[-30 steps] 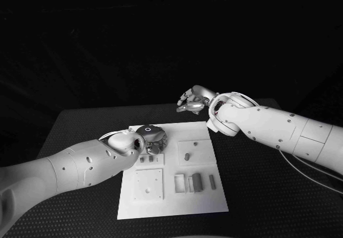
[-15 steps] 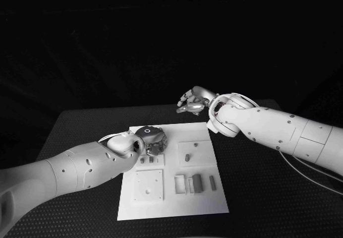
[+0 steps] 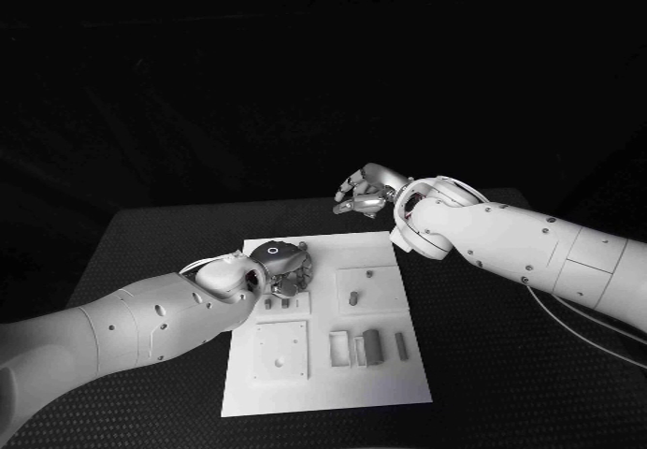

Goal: Assemble the parts on the task board

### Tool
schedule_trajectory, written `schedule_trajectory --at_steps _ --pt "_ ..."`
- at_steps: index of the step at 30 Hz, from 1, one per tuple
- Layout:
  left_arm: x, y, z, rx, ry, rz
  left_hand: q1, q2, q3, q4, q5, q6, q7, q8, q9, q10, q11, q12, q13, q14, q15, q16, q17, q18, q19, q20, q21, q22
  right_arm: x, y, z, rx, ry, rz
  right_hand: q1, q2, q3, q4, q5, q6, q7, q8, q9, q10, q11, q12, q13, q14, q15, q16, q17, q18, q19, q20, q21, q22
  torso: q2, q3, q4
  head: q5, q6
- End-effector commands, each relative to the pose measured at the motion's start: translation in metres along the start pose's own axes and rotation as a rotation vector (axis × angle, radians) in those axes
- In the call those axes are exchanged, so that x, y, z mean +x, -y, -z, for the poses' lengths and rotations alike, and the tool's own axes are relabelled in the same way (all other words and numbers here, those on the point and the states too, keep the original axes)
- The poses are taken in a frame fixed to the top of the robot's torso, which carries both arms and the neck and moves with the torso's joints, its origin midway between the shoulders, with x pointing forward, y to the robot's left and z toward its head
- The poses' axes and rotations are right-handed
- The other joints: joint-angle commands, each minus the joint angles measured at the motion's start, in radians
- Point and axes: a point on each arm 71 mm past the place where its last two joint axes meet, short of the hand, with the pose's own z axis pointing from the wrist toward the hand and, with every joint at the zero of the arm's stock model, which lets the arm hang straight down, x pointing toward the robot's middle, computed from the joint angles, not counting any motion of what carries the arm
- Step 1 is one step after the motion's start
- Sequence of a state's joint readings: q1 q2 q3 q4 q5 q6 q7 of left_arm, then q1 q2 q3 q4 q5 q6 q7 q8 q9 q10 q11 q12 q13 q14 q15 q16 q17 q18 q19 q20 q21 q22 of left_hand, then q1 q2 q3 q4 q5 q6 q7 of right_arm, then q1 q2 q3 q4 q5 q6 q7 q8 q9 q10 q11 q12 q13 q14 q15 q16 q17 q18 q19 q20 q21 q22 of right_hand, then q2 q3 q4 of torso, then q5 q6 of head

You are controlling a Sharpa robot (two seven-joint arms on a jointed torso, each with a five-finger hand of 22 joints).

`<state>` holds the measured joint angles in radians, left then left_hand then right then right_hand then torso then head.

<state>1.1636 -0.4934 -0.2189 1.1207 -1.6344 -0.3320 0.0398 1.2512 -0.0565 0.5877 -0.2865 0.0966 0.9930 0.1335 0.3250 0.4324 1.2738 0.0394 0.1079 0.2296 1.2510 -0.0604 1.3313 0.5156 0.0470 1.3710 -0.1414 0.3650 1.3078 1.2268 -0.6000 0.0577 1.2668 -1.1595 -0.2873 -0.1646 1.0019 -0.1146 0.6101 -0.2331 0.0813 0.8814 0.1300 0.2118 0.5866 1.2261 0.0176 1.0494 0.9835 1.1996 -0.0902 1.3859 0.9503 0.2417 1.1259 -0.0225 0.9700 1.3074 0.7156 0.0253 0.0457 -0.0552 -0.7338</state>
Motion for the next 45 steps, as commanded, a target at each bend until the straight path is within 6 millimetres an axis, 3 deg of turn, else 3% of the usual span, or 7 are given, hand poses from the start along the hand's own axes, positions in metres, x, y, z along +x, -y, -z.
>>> schedule_trajectory --at_steps 1,17,25,32,45 --pt "-0.002 0.002 0.000 0.010 0.018 0.019 -0.007 0.003 0.008 0.000 0.005 0.008 -0.002 0.003 0.001 0.012 0.011 0.000 0.002 0.002 -0.002 -0.006 -0.002 0.080 0.003 -0.004 -0.002 0.013 0.001 -0.001 0.000 -0.010 -0.004 0.001 -0.009 0.000 0.000 0.008 -0.002 -0.002 0.005 -0.004 0.001 -0.007 0.002 0.004 0.002 0.005 0.004 -0.004 0.002 0.020 0.001 -0.008 -0.002 0.012 -0.001 0.0001 0.0011 0.000 0.002" --pt "-0.005 0.000 0.000 0.001 0.038 0.026 -0.017 0.004 0.009 0.001 0.005 0.008 -0.002 0.003 0.000 0.013 0.011 -0.004 0.003 0.003 -0.003 -0.008 -0.003 0.077 0.006 -0.006 -0.004 0.012 0.000 0.000 0.000 -0.008 -0.003 0.002 -0.009 0.000 0.000 0.008 -0.002 -0.001 0.005 -0.004 0.001 -0.007 0.002 0.004 0.002 0.005 0.004 -0.004 0.002 0.020 0.001 -0.008 -0.002 0.012 0.000 -0.0004 0.0002 0.000 0.004" --pt "-0.021 -0.002 0.000 -0.010 0.069 0.057 -0.022 0.003 0.009 0.002 0.005 0.008 -0.001 0.002 0.000 0.013 0.010 -0.006 0.004 0.003 -0.003 -0.009 -0.003 0.076 0.007 -0.007 -0.005 0.012 0.000 0.000 0.001 -0.007 -0.003 0.002 -0.009 0.000 0.000 0.008 -0.002 -0.001 0.005 -0.004 0.001 -0.008 0.002 0.004 0.002 0.005 0.004 -0.004 0.002 0.020 0.001 -0.008 -0.002 0.012 -0.001 -0.0002 0.0011 0.000 0.005" --pt "-0.024 -0.009 0.003 -0.033 0.058 0.062 -0.028 0.003 0.008 0.002 0.004 0.008 -0.001 0.002 0.000 0.013 0.011 -0.008 0.005 0.003 -0.003 -0.009 -0.004 0.075 0.007 -0.008 -0.007 0.012 -0.001 0.001 0.001 -0.005 -0.002 0.002 -0.009 0.000 0.000 0.008 -0.002 -0.001 0.005 -0.004 0.001 -0.008 0.002 0.004 0.002 0.005 0.004 -0.004 0.002 0.020 0.001 -0.008 -0.002 0.012 -0.001 0.0005 0.0011 0.004 0.008" --pt "-0.023 -0.028 0.019 -0.077 0.056 0.059 -0.032 0.001 0.007 0.001 0.003 0.008 -0.001 0.002 0.000 0.014 0.011 -0.009 0.005 0.004 -0.003 -0.010 -0.004 0.074 0.007 -0.009 -0.008 0.012 -0.002 0.003 0.001 -0.001 -0.001 0.003 -0.009 0.000 0.000 0.008 -0.002 -0.001 0.005 -0.004 0.001 -0.008 0.002 0.004 0.002 0.005 0.003 -0.004 0.002 0.020 0.001 -0.008 -0.001 0.012 0.000 -0.0016 0.0018 0.004 0.005"
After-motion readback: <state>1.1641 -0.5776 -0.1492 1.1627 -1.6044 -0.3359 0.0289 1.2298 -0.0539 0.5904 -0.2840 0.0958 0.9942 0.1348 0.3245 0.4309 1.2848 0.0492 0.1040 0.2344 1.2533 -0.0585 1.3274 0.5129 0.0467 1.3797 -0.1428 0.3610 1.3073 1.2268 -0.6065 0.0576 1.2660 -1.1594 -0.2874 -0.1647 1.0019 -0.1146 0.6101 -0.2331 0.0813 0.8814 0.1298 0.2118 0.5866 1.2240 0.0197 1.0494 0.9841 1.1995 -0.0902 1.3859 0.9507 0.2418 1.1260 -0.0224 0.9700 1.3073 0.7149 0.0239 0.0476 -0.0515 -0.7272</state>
